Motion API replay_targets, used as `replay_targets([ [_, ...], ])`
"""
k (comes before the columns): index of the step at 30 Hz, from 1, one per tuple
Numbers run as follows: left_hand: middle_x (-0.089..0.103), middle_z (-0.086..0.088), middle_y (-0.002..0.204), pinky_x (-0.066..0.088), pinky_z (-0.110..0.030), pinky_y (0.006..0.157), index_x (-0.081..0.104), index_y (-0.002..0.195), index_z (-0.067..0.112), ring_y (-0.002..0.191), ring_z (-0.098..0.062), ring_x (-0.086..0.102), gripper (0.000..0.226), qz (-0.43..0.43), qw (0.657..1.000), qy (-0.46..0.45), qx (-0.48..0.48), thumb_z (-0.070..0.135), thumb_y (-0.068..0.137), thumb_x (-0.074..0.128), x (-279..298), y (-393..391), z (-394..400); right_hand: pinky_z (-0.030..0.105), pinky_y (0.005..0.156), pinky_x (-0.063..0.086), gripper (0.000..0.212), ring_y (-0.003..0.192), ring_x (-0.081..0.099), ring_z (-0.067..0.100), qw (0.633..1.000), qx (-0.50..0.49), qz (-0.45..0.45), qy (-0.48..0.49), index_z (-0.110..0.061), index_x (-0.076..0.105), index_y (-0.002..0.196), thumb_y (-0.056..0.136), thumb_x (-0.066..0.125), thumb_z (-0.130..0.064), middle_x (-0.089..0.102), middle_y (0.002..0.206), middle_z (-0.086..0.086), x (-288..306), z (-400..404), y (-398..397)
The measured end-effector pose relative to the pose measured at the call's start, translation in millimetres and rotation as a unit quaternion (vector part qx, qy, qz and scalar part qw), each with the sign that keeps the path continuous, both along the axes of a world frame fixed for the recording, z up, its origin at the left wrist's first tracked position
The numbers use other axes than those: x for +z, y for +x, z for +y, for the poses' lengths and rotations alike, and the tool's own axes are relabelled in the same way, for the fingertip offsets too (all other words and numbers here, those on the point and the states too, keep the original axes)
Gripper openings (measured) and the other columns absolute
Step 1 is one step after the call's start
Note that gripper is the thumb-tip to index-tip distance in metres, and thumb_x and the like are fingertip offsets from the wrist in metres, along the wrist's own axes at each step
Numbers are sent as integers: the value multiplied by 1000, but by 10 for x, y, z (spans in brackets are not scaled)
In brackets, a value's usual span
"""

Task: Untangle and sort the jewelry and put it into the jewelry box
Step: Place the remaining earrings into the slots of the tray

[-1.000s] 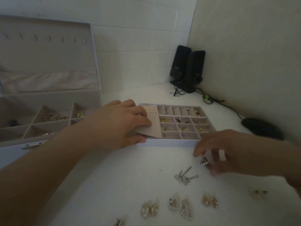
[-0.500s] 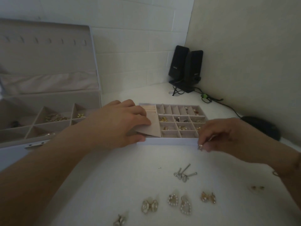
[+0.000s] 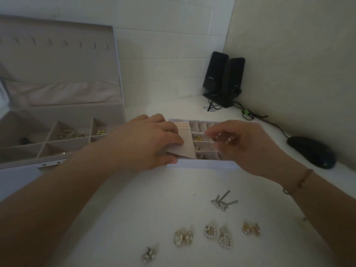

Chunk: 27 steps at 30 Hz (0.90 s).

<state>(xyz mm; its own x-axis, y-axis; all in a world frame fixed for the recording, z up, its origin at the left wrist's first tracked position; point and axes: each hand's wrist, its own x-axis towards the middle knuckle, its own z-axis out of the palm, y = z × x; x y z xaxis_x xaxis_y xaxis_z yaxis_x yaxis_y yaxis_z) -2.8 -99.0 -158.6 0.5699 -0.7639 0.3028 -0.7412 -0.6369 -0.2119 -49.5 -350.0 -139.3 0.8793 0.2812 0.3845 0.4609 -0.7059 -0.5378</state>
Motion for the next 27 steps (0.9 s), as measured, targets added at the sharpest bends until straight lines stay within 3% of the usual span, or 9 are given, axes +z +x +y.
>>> replay_targets([
  [3,58,13,122,43,-33,79,57,124,37,107,-17,53,54,-1,1000,1,0,66,83,37,-3,5,0,10,65,47,22,76,59,0,993,52,9,-109,-40,67,92,80,70,-22,63,81,-22,198,-141,-171],
  [6,59,13,121,45,-34,80,58,123,37,106,-18,54,53,0,1000,-2,-1,65,82,39,-9,10,0,15,68,48,30,85,54,-5,925,140,144,-323,-49,59,108,79,66,-46,56,100,-29,230,-198,-338],
  [8,59,13,121,45,-34,80,58,123,37,107,-18,54,53,2,1000,-1,-2,65,82,39,-4,9,-4,7,67,38,38,91,42,-21,894,158,143,-395,-51,54,116,79,63,-53,51,107,-31,138,-183,-371],
  [10,59,12,121,45,-34,79,58,123,37,107,-18,54,54,4,1000,-5,-3,65,82,40,-3,7,-3,6,63,33,40,89,36,-26,888,154,123,-415,-50,53,117,79,62,-55,50,107,-30,57,-170,-358],
  [14,60,12,121,45,-35,79,58,123,36,106,-19,54,55,0,1000,-5,-2,66,82,37,-10,7,0,10,71,37,9,81,47,-8,901,118,120,-399,-45,57,86,81,64,-48,56,89,-23,19,-92,-345],
  [16,60,12,121,44,-34,79,58,123,36,105,-18,54,55,-2,1000,-5,-3,66,82,37,-14,8,-5,16,76,42,10,81,49,-2,903,104,135,-395,-41,54,81,83,64,-42,55,84,-21,2,-74,-378],
  [20,59,12,122,45,-35,80,58,124,37,107,-18,54,55,-2,1000,-5,-3,66,82,36,-12,6,-1,26,82,46,7,88,50,4,885,82,124,-442,-35,47,93,91,52,-31,45,89,-18,-44,-41,-526],
  [24,59,13,123,46,-35,81,57,124,37,107,-18,53,55,-1,1000,-1,-2,66,83,36,-6,3,-3,30,68,38,28,93,55,18,834,66,64,-544,-21,46,114,88,53,-27,49,108,-1,-118,79,-583],
  [27,59,13,122,45,-34,80,58,124,37,107,-17,54,54,0,1000,-3,-2,66,82,37,-5,1,-2,30,67,34,37,93,53,19,823,54,67,-561,-17,43,122,87,54,-27,49,114,3,-119,127,-587],
])
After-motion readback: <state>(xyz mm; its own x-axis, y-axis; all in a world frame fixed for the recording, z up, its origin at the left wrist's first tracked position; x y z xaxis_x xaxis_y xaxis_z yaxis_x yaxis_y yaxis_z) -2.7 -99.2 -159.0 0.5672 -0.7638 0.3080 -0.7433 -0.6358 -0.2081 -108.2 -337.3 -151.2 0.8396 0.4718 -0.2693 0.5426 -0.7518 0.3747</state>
